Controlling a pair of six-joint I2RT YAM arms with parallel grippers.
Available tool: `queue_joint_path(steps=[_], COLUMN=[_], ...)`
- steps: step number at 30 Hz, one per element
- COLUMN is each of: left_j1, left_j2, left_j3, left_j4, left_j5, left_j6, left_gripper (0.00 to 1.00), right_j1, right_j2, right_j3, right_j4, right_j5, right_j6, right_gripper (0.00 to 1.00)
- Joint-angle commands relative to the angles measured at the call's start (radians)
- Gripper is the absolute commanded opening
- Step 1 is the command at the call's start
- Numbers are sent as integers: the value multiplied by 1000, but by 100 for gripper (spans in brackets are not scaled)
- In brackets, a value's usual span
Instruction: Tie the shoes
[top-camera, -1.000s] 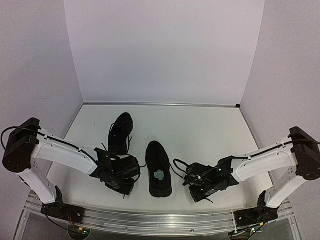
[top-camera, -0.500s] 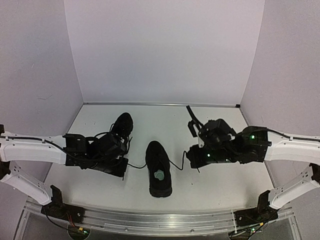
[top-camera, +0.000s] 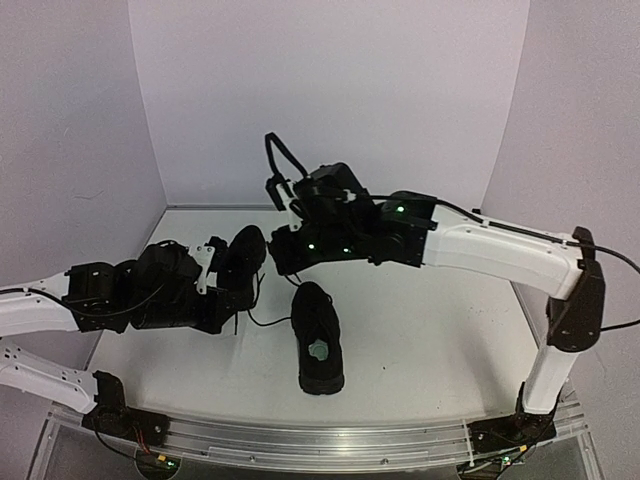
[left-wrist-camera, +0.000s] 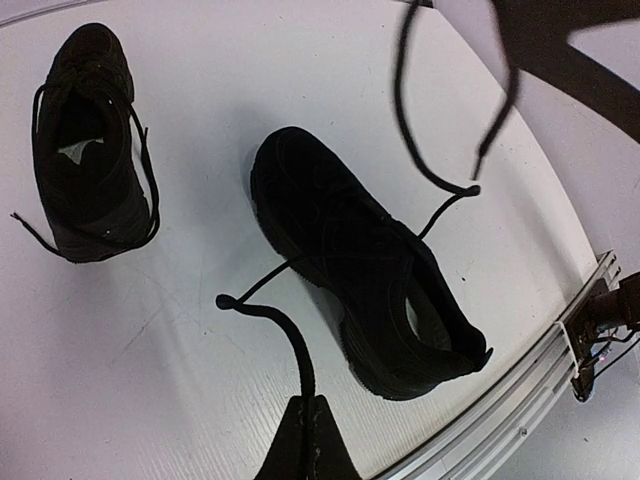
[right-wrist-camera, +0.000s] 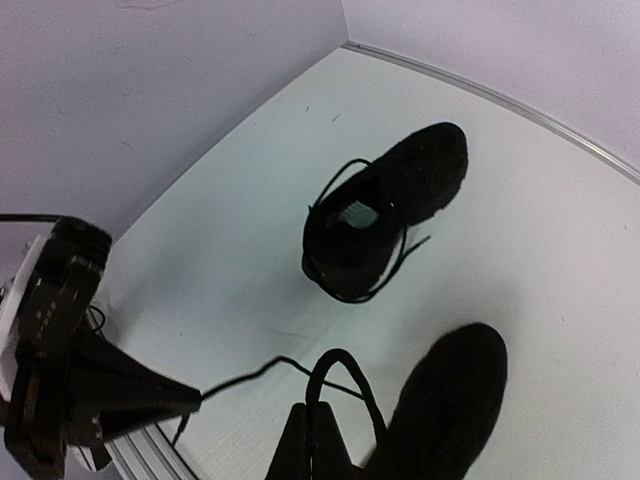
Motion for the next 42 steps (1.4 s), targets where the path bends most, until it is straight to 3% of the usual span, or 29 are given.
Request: queue_joint_path(steps=[1, 7, 10, 12, 16, 22, 26, 34, 42], left_j1=[-1, -2, -2, -4, -4, -3, -4, 21, 113], left_j2=[-70, -159, -171, -172, -176, -142, -102, 150, 485], left_j3=[-59, -115, -127, -131, -140, -111, -64, 141, 364], left_j4=[49, 50, 51, 55, 67, 88, 115, 183, 249], left_j5=[27, 60, 79, 98, 113, 130, 127, -66, -47], left_j6=[11, 0, 1, 8, 16, 47, 73, 107, 44], left_gripper=[0, 0, 0, 0, 0, 0, 0, 0, 0], right_j1=[-13, -21, -21, -21, -28, -96, -147, -256, -257], right_j2=[150, 339, 394, 404, 365, 254, 77, -248, -341], right_j3=[168, 283, 294, 289, 284, 237, 58, -394, -553], right_j4=[9, 46, 68, 77, 84, 87, 96, 98, 120], right_j5=[-57, -162, -246, -280, -292, -364, -377, -327, -317], right_j6=[-9, 61, 106, 126, 126, 130, 71, -47, -35], right_gripper=[0, 4, 15, 31, 54, 64, 72, 67, 59])
